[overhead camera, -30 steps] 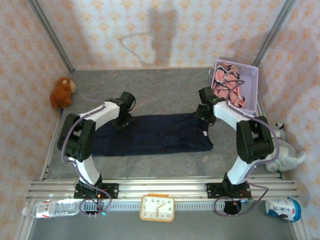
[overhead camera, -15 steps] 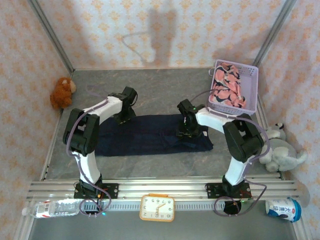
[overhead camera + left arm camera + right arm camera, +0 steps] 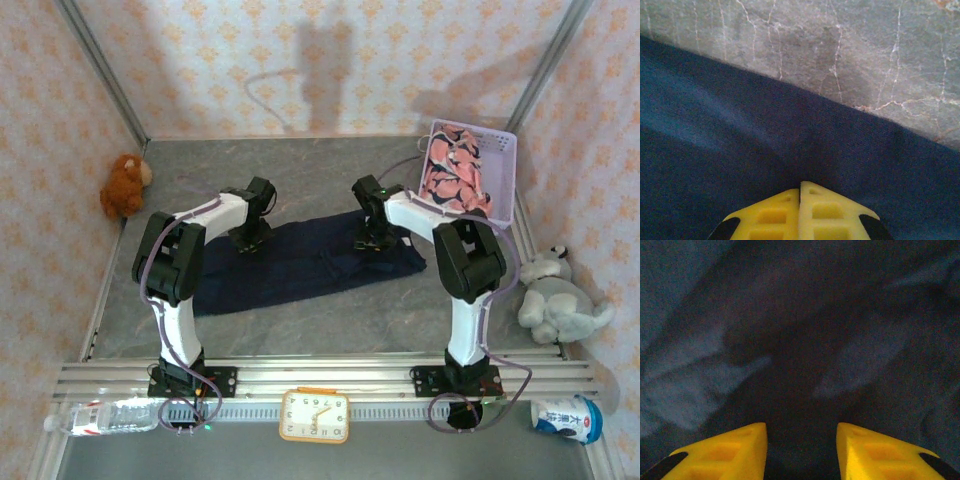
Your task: Fold and stack the mixed laundry pile
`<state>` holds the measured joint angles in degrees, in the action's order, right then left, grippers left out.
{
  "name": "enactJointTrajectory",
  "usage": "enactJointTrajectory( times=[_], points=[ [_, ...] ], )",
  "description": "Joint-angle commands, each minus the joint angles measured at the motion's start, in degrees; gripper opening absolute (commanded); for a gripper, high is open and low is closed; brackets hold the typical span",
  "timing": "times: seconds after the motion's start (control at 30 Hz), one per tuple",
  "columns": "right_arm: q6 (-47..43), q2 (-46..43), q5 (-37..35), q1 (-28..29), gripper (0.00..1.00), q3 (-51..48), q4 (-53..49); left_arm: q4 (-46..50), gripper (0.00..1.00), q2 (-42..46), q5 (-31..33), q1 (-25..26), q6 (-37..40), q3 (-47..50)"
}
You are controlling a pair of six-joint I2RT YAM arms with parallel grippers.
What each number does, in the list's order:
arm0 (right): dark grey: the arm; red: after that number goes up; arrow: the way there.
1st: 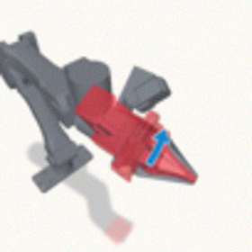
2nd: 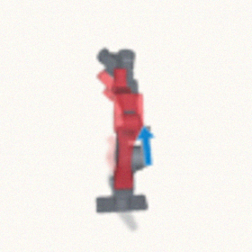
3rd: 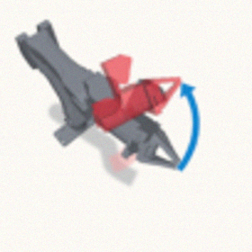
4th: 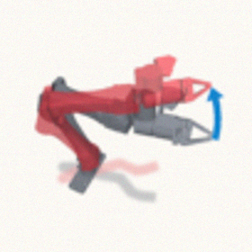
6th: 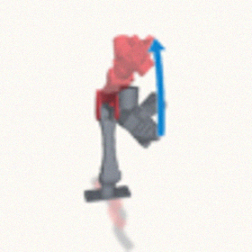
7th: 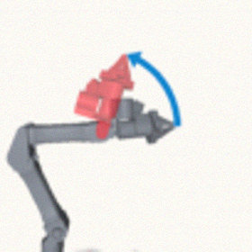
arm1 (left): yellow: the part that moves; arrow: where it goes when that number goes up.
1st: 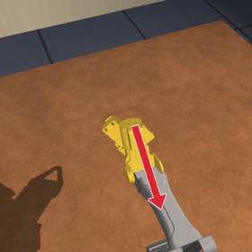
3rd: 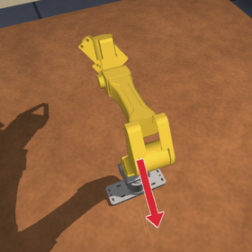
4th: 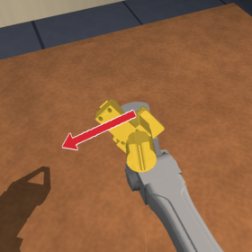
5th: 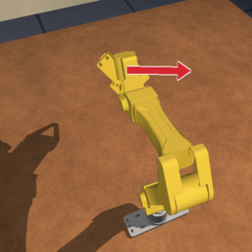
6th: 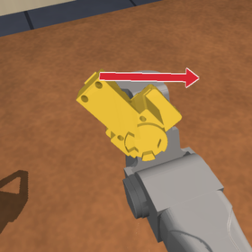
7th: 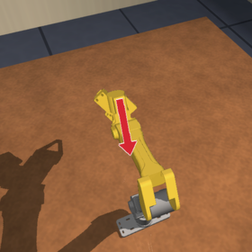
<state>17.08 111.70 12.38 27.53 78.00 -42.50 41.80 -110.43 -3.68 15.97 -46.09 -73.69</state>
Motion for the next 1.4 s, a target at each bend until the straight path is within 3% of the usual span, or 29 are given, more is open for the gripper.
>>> enactJointTrajectory(
  times=[0.0,0.23,0.4,0.67,0.87,1.0,1.23,1.37],
  points=[
    [-3.0,-6.3,-3.4,2.5,0.41,-6.3,-2.4,-0.5,0.00,-2.3,-0.6,-0.1,-1.9,0.9],
    [0.3,-20.4,-3.7,5.2,0.42,-23.1,-2.1,0.2,0.00,-2.4,0.6,-0.1,-2.3,1.3],
    [0.0,-25.3,-5.6,5.2,0.42,-24.4,-2.3,0.5,0.00,-1.9,0.8,-0.1,-2.6,1.3],
    [-0.8,-18.3,0.1,9.8,0.38,-11.7,3.2,1.8,0.00,-0.8,1.9,-0.2,-1.9,1.2],
    [2.4,-9.7,-7.8,12.0,0.34,-8.5,1.1,2.7,0.00,0.2,2.8,-0.6,-0.1,1.1],
    [5.0,-5.6,-7.6,11.8,0.34,-7.9,2.2,3.3,0.00,0.0,2.4,-0.6,1.3,1.6],
    [6.6,6.5,-11.6,5.5,0.34,-1.4,5.4,-1.3,0.00,-0.2,-3.2,-0.5,-2.3,4.3],
    [1.8,16.1,-10.2,0.6,0.34,12.1,3.4,-4.4,0.00,-1.2,-7.4,0.8,-6.6,3.8]
  ],
)
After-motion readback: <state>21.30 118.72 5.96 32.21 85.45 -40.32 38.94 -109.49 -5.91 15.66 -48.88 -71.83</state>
